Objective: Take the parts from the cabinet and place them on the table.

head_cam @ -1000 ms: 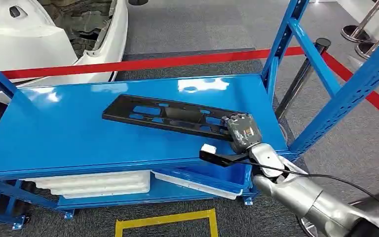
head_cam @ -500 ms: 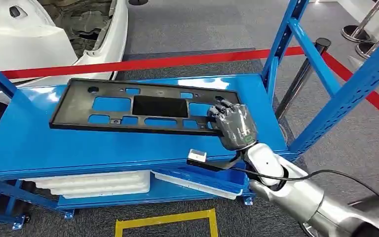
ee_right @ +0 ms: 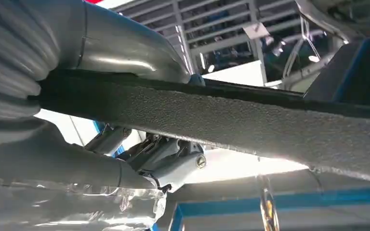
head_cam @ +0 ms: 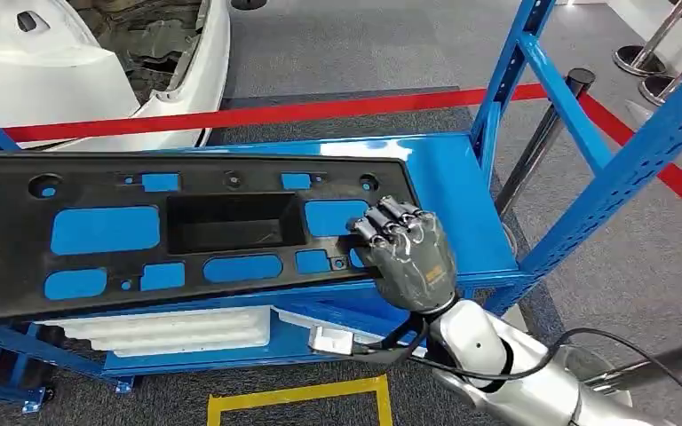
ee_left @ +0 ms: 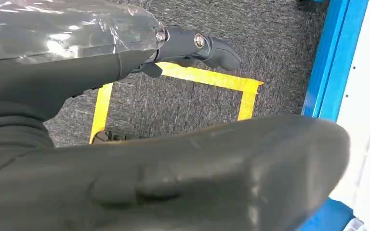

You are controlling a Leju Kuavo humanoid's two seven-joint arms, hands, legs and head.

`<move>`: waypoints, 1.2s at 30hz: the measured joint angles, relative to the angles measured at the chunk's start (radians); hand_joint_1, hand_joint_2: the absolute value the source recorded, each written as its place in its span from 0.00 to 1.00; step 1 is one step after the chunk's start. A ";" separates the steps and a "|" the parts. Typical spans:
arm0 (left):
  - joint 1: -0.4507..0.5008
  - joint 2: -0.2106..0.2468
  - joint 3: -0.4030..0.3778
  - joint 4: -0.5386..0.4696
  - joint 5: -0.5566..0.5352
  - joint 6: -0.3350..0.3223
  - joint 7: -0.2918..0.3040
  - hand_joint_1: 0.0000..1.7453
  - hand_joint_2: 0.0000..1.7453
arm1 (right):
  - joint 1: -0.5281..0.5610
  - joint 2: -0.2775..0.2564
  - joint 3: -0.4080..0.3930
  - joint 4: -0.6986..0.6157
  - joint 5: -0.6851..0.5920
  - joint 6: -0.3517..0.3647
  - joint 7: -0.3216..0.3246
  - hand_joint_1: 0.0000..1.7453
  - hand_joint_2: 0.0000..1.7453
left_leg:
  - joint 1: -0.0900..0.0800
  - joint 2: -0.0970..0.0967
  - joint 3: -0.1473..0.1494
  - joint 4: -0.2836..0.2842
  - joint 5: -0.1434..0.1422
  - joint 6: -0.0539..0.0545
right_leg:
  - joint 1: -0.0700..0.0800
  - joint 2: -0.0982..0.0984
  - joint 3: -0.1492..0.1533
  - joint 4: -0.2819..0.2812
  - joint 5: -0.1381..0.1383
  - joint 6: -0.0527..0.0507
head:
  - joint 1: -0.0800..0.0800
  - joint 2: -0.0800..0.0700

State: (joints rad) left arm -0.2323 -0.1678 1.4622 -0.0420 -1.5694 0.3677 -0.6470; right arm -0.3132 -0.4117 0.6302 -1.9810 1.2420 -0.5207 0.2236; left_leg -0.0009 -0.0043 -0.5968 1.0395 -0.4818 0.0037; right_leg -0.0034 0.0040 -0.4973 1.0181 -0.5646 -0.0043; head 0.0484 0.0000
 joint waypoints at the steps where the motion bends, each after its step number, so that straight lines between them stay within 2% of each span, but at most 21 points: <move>1: 0.000 0.000 0.000 0.000 0.000 0.000 0.000 0.00 0.00 | 0.005 0.007 0.001 -0.008 0.013 -0.001 0.000 1.00 1.00 | 0.000 0.000 0.000 0.000 0.000 0.000 | 0.000 0.000 0.000 0.000 0.000 0.000 | 0.000 0.000; 11: -0.010 0.000 0.000 0.000 -0.001 -0.119 -0.010 0.00 0.00 | 0.045 0.052 0.016 -0.094 0.131 0.013 -0.011 1.00 1.00 | 0.000 0.000 0.000 0.000 0.000 0.000 | 0.000 0.000 0.000 0.000 0.000 0.000 | 0.000 0.000; 12: -0.014 0.000 0.000 0.000 -0.001 -0.126 -0.010 0.00 1.00 | 0.047 0.053 0.016 -0.101 0.138 0.016 -0.012 1.00 1.00 | 0.000 0.000 0.000 0.000 0.000 0.000 | 0.000 0.000 0.000 0.000 0.000 0.000 | 0.000 0.000; 36: -0.035 0.000 -0.002 0.000 0.021 -0.146 -0.010 0.00 1.00 | 0.065 0.066 0.052 -0.218 0.162 0.010 -0.015 1.00 1.00 | 0.000 0.000 0.000 0.000 0.000 0.000 | 0.000 0.000 0.000 0.000 0.000 0.000 | 0.000 0.000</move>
State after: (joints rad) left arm -0.2676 -0.1682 1.4603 -0.0420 -1.5484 0.2220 -0.6573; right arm -0.2484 -0.3456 0.6821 -2.1988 1.4042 -0.5108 0.2090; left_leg -0.0008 -0.0039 -0.5965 1.0395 -0.4818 0.0037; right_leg -0.0035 0.0043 -0.4974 1.0180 -0.5646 -0.0043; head 0.0481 0.0000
